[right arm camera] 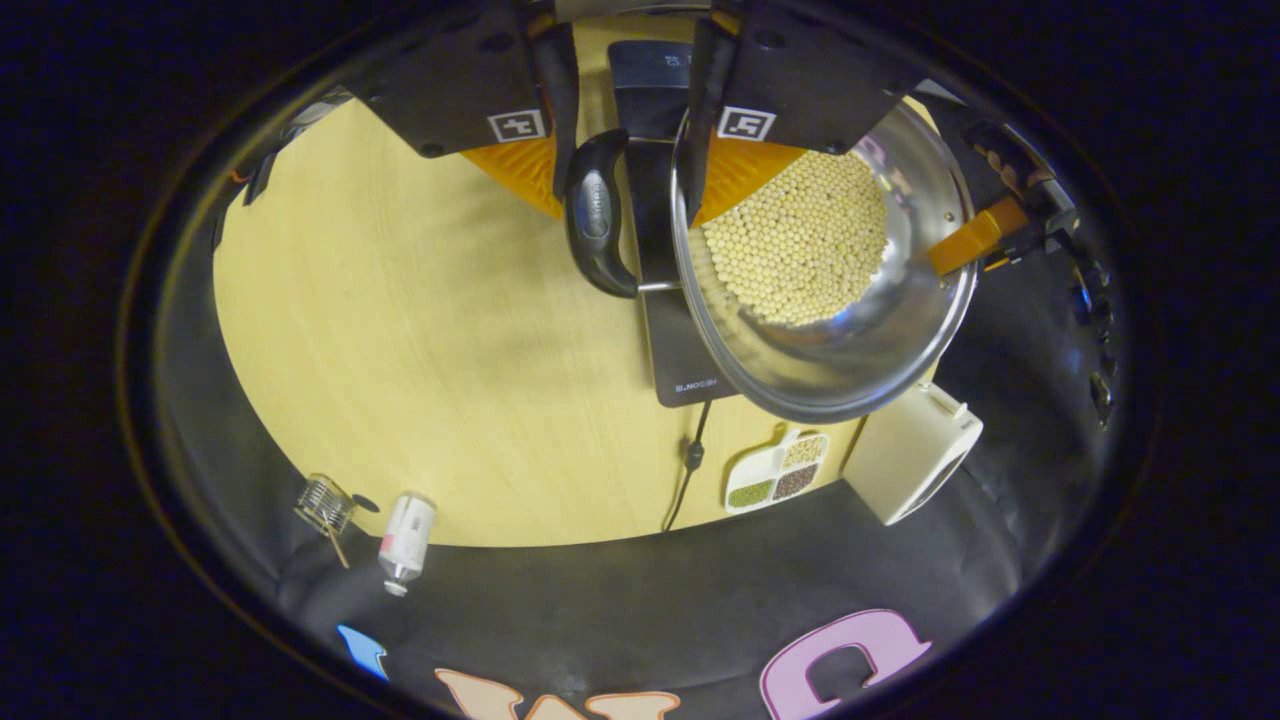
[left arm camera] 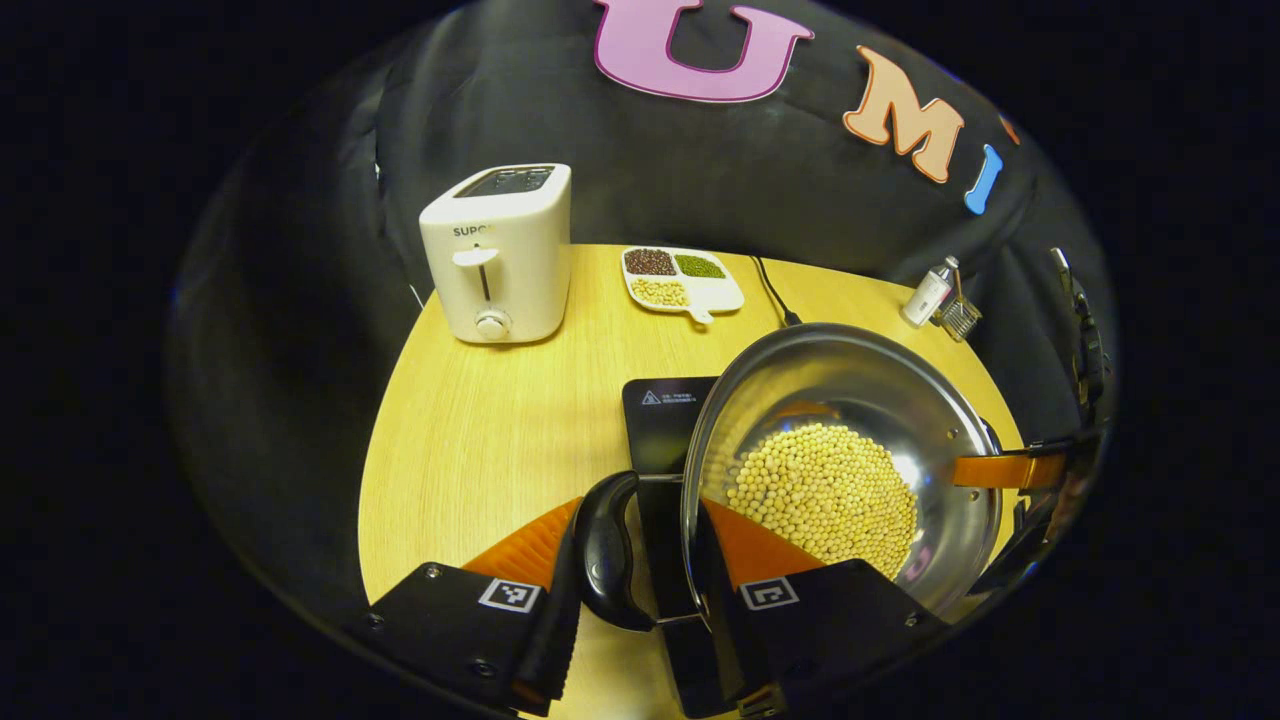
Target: First push the handle of the pot to place it horizontally, then grasp the pot with both hands and set it on the induction cooktop.
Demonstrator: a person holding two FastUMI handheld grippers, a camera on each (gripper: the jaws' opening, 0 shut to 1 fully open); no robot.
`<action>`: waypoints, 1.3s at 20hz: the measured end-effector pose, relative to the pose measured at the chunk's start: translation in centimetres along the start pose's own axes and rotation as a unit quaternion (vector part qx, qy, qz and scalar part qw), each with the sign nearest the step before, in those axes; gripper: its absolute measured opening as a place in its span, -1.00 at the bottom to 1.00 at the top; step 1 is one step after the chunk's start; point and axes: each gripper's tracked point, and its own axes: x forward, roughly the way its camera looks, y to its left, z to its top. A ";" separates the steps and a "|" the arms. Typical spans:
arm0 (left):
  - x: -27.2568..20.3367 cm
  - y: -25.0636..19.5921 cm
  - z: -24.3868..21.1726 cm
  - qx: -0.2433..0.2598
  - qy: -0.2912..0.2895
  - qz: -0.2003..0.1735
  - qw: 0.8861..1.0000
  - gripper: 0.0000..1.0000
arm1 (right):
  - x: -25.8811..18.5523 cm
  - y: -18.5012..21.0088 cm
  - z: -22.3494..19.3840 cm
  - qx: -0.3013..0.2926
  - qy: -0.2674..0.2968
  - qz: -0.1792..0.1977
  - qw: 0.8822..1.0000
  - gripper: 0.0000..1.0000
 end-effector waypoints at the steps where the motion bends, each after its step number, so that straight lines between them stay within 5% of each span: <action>1: 0.0 0.1 0.0 -0.001 -0.003 0.000 1.000 0.15 | 0.1 0.1 0.0 0.000 -0.001 0.002 1.000 -0.05; 4: 0.0 0.1 0.0 -0.007 -0.003 0.001 1.000 0.18 | 0.5 0.0 0.1 -0.006 -0.006 0.006 1.000 -0.16; 7: -0.4 -0.1 -0.4 -0.007 0.011 0.014 1.000 0.22 | 0.2 -0.3 0.1 -0.013 -0.012 0.002 1.000 0.01; 8: -0.5 -0.2 -0.6 -0.008 0.016 0.016 1.000 0.26 | 0.0 -0.6 0.2 -0.020 -0.013 0.000 1.000 0.27; 10: -1.3 0.0 0.4 -0.003 -0.008 0.033 0.999 0.31 | -0.7 -0.9 0.7 -0.029 -0.029 0.003 0.999 0.19; 14: -3.1 -1.2 2.2 0.013 -0.053 0.041 0.998 0.58 | -1.9 -2.0 1.0 -0.031 -0.038 0.010 0.999 0.60; 16: -3.9 -1.4 2.5 0.014 -0.055 0.053 0.997 0.58 | -2.8 -2.8 1.2 -0.026 -0.049 0.014 0.998 0.97; 26: -8.6 -11.2 3.9 -0.019 -0.117 0.024 0.993 0.60 | -9.4 -10.3 2.1 0.003 -0.117 0.060 0.991 0.96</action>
